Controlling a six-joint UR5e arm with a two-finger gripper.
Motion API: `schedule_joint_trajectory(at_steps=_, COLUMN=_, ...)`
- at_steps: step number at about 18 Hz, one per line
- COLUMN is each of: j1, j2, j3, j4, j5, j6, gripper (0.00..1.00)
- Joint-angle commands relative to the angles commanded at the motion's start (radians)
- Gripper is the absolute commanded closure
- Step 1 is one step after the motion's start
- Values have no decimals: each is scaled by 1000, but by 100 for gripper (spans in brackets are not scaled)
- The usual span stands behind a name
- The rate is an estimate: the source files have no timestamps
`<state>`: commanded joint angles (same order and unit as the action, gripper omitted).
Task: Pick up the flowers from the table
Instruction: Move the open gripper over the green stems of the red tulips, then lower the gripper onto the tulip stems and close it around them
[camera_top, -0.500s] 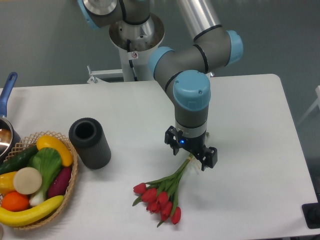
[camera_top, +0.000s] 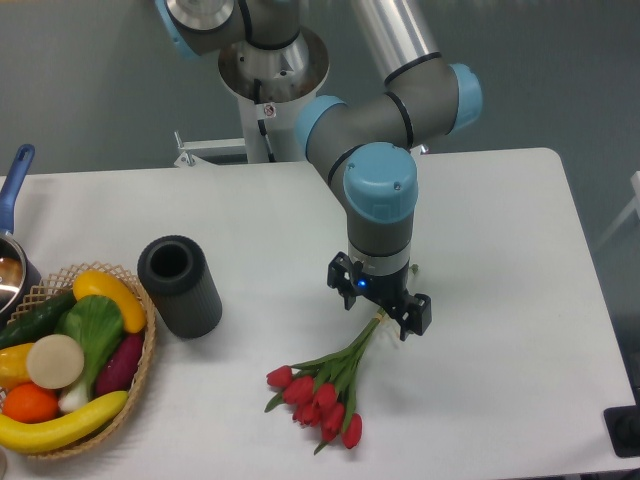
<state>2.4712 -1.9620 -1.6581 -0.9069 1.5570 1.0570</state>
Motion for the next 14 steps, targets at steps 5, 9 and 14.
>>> schedule_joint_trajectory(at_steps=5, j1=-15, j2=-24, j3=-17, j4=16, j5=0, j6=-9, gripper=0)
schedule_joint_trajectory(at_steps=9, j1=-46, j2=-43, j3=-20, j4=13, j5=-2, j6=-22, gripper=0)
schedule_joint_trajectory(at_steps=14, j1=-58, j2=-89, j3=-20, j4=13, j5=6, j6=-38, gripper=0)
